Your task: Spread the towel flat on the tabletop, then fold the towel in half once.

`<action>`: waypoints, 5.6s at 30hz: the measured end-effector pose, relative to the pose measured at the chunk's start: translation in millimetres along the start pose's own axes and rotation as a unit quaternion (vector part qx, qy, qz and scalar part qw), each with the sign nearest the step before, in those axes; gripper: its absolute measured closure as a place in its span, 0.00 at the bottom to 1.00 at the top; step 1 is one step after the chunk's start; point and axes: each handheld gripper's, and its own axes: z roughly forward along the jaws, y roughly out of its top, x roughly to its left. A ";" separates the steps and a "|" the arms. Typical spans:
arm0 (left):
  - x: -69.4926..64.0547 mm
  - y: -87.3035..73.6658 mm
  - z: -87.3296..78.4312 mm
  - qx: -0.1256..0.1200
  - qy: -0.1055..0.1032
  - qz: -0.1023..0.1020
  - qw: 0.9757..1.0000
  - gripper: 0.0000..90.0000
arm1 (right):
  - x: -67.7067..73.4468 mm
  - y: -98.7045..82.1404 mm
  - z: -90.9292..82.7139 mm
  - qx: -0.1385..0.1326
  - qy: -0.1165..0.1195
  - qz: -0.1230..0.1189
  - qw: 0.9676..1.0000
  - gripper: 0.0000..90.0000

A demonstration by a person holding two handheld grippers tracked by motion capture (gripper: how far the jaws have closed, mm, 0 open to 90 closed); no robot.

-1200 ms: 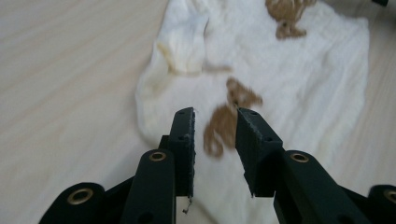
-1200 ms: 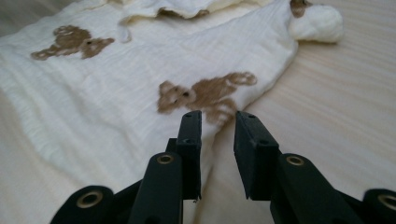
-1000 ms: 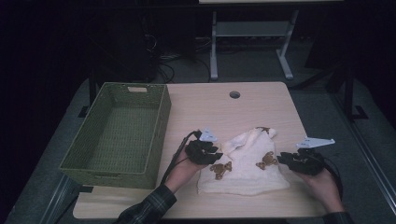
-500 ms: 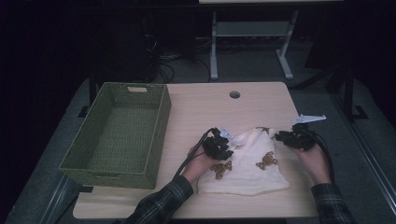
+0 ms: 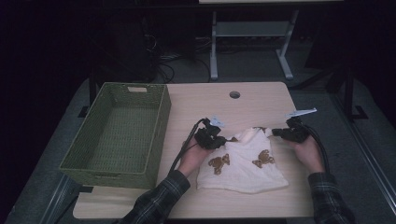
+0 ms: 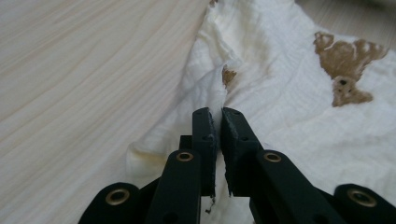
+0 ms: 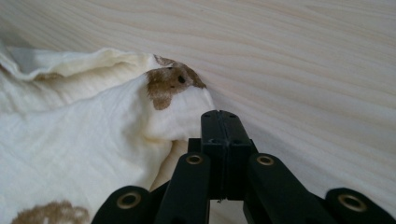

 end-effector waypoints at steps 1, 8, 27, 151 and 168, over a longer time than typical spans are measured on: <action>2.6 0.1 -1.9 -0.002 -0.004 -0.004 1.000 0.92 | 0.3 0.3 0.5 -0.002 0.001 -0.002 1.000 1.00; 12.1 0.0 -10.8 -0.015 0.003 -0.013 1.000 0.89 | 4.1 2.7 2.9 -0.008 -0.003 -0.008 1.000 1.00; 4.8 -1.7 20.1 0.032 -0.009 0.033 0.999 0.73 | 13.2 35.2 -9.4 -0.032 -0.013 -0.031 0.999 1.00; 105.4 -19.9 8.8 0.038 0.148 -0.073 0.986 0.79 | -11.5 48.6 45.4 0.037 -0.005 -0.027 0.999 0.82; 97.3 8.0 -29.7 -0.031 0.150 -0.077 0.985 0.96 | -15.5 56.1 7.2 -0.022 -0.002 -0.023 0.999 0.97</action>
